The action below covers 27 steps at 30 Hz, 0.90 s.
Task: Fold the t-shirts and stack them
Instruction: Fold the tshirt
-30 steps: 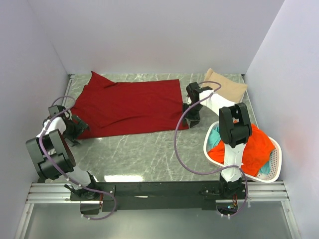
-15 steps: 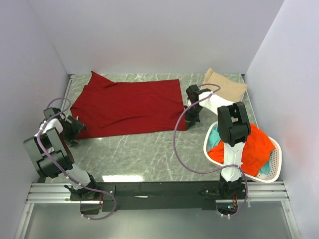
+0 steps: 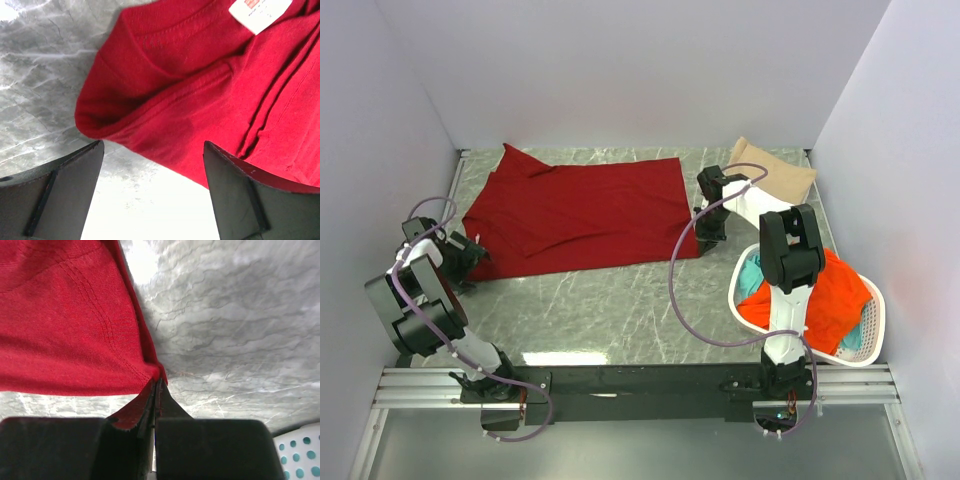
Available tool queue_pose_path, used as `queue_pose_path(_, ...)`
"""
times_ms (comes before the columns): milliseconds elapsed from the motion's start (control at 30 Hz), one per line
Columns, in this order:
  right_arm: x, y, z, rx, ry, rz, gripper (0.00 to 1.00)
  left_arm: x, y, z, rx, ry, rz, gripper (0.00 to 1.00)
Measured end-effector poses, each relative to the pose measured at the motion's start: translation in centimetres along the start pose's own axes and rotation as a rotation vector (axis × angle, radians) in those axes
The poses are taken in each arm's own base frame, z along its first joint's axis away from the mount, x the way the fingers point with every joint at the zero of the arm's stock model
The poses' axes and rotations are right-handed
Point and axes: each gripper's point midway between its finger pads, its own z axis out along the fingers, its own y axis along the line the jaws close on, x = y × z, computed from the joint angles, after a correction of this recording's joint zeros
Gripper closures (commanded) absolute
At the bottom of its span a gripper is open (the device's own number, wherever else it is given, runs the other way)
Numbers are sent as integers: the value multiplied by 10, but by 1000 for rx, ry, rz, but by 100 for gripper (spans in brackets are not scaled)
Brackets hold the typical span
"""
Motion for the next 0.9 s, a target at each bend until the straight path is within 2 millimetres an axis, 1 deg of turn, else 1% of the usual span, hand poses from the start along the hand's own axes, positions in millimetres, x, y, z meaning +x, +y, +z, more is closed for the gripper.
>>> queue_pose_path(67,-2,-1,-1,6,-6,1,96,-1,0,0,0,-2,0,12)
queue_pose_path(100,-2,-1,-1,7,-6,1,88,-1,0,0,0,-2,0,13)
queue_pose_path(167,-1,-2,-1,9,-3,1,76,-1,0,-1,0,-4,0,13)
queue_pose_path(200,-1,-2,-1,10,-1,-1,65,-2,-1,-2,2,-7,1,13)
queue_pose_path(300,1,-3,-2,13,6,-8,53,-3,-2,-4,-4,-23,10,13)
queue_pose_path(400,2,-3,-5,17,12,-11,50,-4,-8,-13,-12,-62,41,14)
queue_pose_path(467,-2,-1,-10,13,1,-12,50,-3,-20,-23,-5,-103,87,14)
queue_pose_path(567,-11,4,-24,-3,-38,-16,50,6,-50,-37,28,-158,181,17)
queue_pose_path(633,-15,8,-37,-19,-71,-19,50,14,-67,-42,50,-174,228,18)
queue_pose_path(667,-17,10,-43,-27,-87,-20,50,20,-75,-42,57,-174,252,22)
queue_pose_path(733,-20,13,-54,-43,-113,-21,50,31,-84,-38,64,-157,279,25)
queue_pose_path(800,-20,16,-62,-60,-130,-19,50,42,-89,-30,59,-132,300,27)
queue_pose_path(900,-21,21,-75,-86,-156,-15,50,56,-95,-13,29,-88,335,31)
